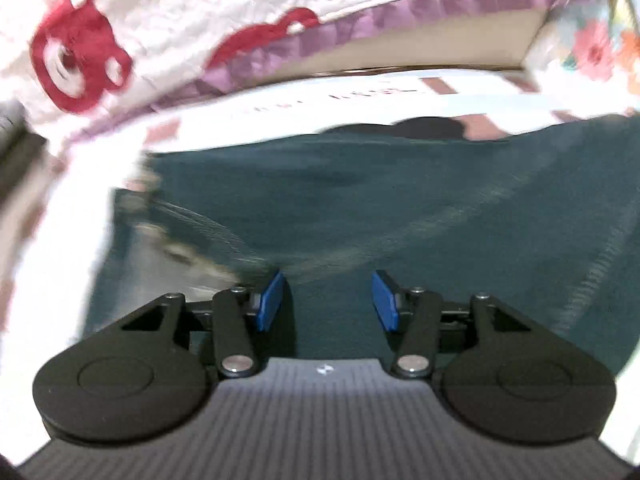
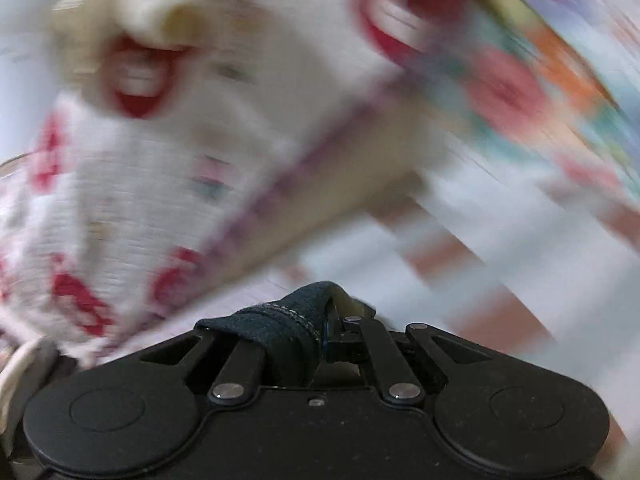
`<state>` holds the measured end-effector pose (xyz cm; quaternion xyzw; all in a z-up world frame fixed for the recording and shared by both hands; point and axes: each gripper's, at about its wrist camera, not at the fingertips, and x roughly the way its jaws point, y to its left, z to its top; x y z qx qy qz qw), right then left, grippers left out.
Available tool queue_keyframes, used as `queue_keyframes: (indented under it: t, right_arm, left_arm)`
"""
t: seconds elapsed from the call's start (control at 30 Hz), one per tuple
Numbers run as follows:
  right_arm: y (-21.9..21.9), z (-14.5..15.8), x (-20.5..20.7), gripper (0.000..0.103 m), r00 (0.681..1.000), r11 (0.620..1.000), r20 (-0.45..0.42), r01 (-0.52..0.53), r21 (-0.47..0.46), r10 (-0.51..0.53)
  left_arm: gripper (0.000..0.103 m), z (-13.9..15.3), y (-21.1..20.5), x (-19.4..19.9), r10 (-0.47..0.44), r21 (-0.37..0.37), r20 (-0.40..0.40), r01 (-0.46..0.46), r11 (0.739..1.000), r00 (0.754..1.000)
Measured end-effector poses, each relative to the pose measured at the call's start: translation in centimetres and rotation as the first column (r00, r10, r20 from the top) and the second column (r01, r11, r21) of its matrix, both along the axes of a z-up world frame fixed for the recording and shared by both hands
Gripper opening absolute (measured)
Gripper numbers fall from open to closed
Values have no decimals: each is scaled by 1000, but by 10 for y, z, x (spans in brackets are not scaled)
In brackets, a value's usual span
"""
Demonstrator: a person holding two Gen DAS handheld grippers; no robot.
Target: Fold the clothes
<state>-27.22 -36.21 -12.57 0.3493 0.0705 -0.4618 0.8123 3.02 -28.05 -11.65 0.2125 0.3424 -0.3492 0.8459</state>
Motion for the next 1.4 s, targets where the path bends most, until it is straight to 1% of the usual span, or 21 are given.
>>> queue_keyframes:
  t: [0.07,0.13,0.23,0.27,0.33,0.4,0.53,0.57,0.6,0.73,0.8,0.83,0.87,0.9,0.93,0.97,1.03,1.1,1.13,1.27,1.4]
  right_arm:
    - [5,-11,-3,6,999,1000,-43,-8,-10,7]
    - [9,-21,-5,6,996,1000,-87,-17,-20,15]
    - [6,-17,-6,10,990,999,-136,-40,-32,36]
    - [4,-16,-8,17,988,998,-151,-47,-35,41]
    - [6,-16,-13,22,981,998,-187,-52,-33,45]
    - [8,-19,-16,29,977,999,-208,-48,-23,42]
    - [11,-28,-17,31,973,1000,-230,-21,10,23]
    - [11,-30,-16,31,972,1000,-235,-16,17,19]
    - [11,-30,-15,36,971,1000,-240,-12,20,16]
    - [12,-34,-15,38,969,999,-246,9,40,2]
    - [12,-38,-15,39,969,998,-245,23,56,-9]
    - [13,-40,-15,40,969,998,-245,30,64,-13]
    - [13,-41,-15,42,969,997,-247,35,68,-18]
    - [13,-43,-15,44,968,997,-249,41,72,-22]
    - [13,-45,-16,45,968,996,-251,47,76,-26]
    - [13,-46,-16,47,967,995,-254,52,80,-30]
    - [13,-48,-16,50,965,995,-259,56,86,-32]
    - [15,-49,-14,51,962,995,-270,58,83,-34]
    - [16,-49,-13,51,960,995,-276,59,80,-35]
    - [21,-49,-6,53,946,996,-321,63,60,-41]
    - [22,-50,-7,54,947,997,-320,64,51,-44]
  left_arm:
    - [49,6,21,25,119,7,13,-119,993,993]
    - [49,11,47,52,239,-2,3,-239,971,971]
    - [51,23,107,81,365,-59,-141,-376,925,920]
    - [54,26,127,90,391,-81,-200,-412,907,899]
    - [58,26,162,96,356,-160,-369,-436,886,859]
    - [59,20,169,88,308,-188,-453,-428,884,836]
    - [65,8,182,71,199,-247,-606,-419,874,770]
    - [69,4,184,68,168,-259,-638,-415,872,751]
    - [70,-1,180,67,145,-258,-660,-403,878,737]
    - [73,-25,158,58,148,-180,-689,-365,913,709]
    - [61,-18,158,53,140,-204,-657,-354,913,741]
    - [37,-14,157,50,136,-216,-640,-348,912,756]
    - [23,-10,157,48,133,-228,-623,-341,912,771]
    - [16,-6,157,45,129,-240,-605,-334,911,786]
    - [14,0,158,43,119,-265,-591,-331,906,798]
    - [14,12,162,42,91,-328,-576,-332,884,813]
    - [14,39,164,35,75,-415,-474,-298,860,877]
    - [4,52,158,24,147,-367,-319,-265,892,936]
    - [0,57,156,20,172,-347,-257,-257,902,951]
    - [0,53,161,25,199,-351,-260,-284,892,945]
    - [2,48,165,29,226,-355,-263,-311,882,938]
